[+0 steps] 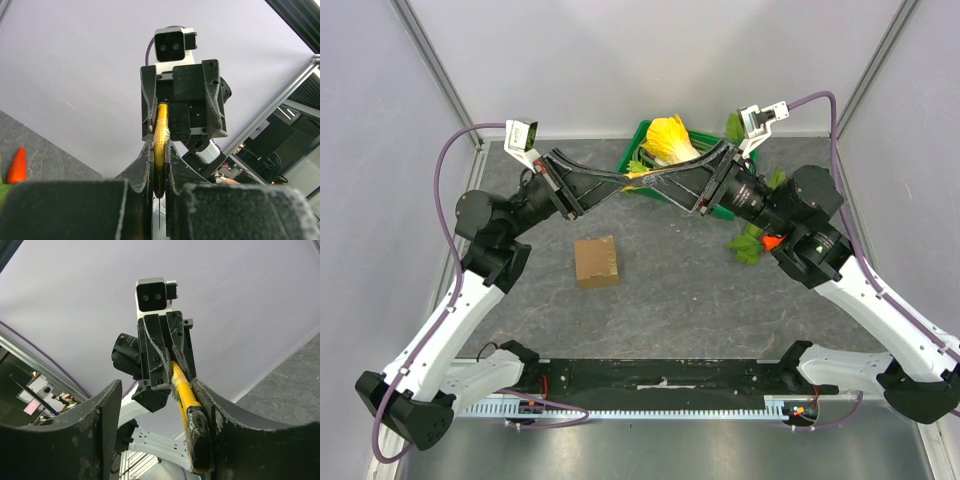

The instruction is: Unpack the express box

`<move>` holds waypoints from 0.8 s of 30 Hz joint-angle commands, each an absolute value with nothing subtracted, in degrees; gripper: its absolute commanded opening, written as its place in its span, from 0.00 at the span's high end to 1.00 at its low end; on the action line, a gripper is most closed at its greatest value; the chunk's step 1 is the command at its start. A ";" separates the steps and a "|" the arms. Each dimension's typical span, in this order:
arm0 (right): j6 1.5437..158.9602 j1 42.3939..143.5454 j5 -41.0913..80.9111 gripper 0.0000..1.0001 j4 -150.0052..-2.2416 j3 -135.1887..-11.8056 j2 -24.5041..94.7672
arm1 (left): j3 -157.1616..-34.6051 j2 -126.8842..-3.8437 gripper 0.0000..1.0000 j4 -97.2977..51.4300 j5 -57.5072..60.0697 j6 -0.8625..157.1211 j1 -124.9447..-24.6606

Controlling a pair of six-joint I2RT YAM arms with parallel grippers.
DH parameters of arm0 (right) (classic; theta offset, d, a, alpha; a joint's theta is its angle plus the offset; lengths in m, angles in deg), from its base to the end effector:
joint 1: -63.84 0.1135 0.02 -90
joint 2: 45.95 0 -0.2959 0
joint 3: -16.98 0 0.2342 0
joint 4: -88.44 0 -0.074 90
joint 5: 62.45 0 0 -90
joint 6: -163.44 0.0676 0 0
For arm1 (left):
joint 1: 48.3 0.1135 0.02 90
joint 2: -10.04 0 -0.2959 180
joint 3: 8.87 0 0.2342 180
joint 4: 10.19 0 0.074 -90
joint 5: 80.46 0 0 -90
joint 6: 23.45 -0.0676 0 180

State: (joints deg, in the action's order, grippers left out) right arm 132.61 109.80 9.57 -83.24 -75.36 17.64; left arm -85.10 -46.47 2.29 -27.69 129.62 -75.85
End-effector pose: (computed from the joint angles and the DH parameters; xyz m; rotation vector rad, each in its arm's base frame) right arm 0.1402 0.1750 0.5394 -0.1569 1.4385 1.7485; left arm 0.1454 -0.1220 0.5074 0.3093 1.2756 -1.7084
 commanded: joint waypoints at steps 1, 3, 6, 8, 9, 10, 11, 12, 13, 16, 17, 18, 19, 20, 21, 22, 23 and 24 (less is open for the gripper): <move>132.59 109.99 7.43 0.41 -84.98 -76.26 18.56 | -83.75 -46.29 0.98 6.86 -25.70 130.62 -75.64; 132.59 109.99 7.34 0.48 -84.72 -76.35 19.17 | -83.48 -46.73 0.98 7.74 -25.61 131.24 -75.72; 132.32 109.99 7.34 0.55 -84.28 -76.79 19.97 | -83.66 -47.09 0.98 8.45 -25.35 131.76 -75.73; 132.06 109.99 7.60 0.57 -84.01 -77.14 20.32 | -83.74 -47.52 0.98 9.85 -25.35 132.29 -75.73; 131.80 109.99 7.60 0.60 -83.75 -77.31 20.58 | -83.83 -47.79 0.98 10.03 -25.44 132.47 -75.73; 131.71 109.99 7.69 0.61 -83.49 -77.75 20.67 | -84.09 -48.05 0.98 10.03 -25.87 132.64 -75.73; 131.62 109.99 7.69 0.63 -83.40 -77.84 20.76 | -84.10 -48.14 0.98 10.03 -26.05 132.64 -75.73; 131.45 109.99 7.77 0.66 -83.22 -78.02 20.85 | -84.01 -48.05 0.98 9.94 -26.05 132.64 -75.73; 131.36 109.99 7.69 0.67 -83.22 -78.11 20.85 | -83.92 -47.97 0.98 9.77 -26.05 132.64 -75.73; 131.36 109.99 7.86 0.73 -83.05 -78.02 20.76 | -83.83 -47.70 0.98 9.33 -26.23 132.56 -75.73; 131.44 109.99 8.04 0.74 -83.05 -77.85 20.67 | -83.83 -47.61 0.98 9.15 -26.32 132.47 -75.73; 131.18 110.07 8.13 0.71 -83.05 -77.67 20.32 | -83.92 -47.61 0.98 8.89 -26.58 132.55 -75.64; 131.18 110.07 8.30 0.68 -83.05 -77.58 20.15 | -84.09 -47.53 0.98 8.63 -26.75 132.38 -75.72; 131.18 110.07 8.56 0.60 -83.05 -77.41 19.97 | -84.27 -47.53 0.98 8.45 -27.02 132.47 -75.73; 131.01 109.99 8.74 0.56 -83.13 -77.32 19.62 | -84.27 -47.53 0.98 8.10 -27.28 132.38 -75.73; 130.74 109.99 8.92 0.54 -83.05 -77.32 19.53 | -84.44 -47.53 0.98 7.92 -27.37 132.21 -75.73; 130.74 109.90 9.18 0.48 -83.05 -77.32 19.36 | -84.53 -47.35 0.98 7.66 -27.63 132.12 -75.73; 130.74 109.90 9.44 0.47 -83.22 -77.23 19.01 | -84.53 -47.26 0.98 7.57 -27.90 132.20 -75.73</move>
State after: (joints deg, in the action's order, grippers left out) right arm 131.74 109.75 9.31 -81.84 -75.42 21.08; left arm -83.70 -48.02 6.75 -26.66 131.43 -75.85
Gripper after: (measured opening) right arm 0.495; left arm 0.095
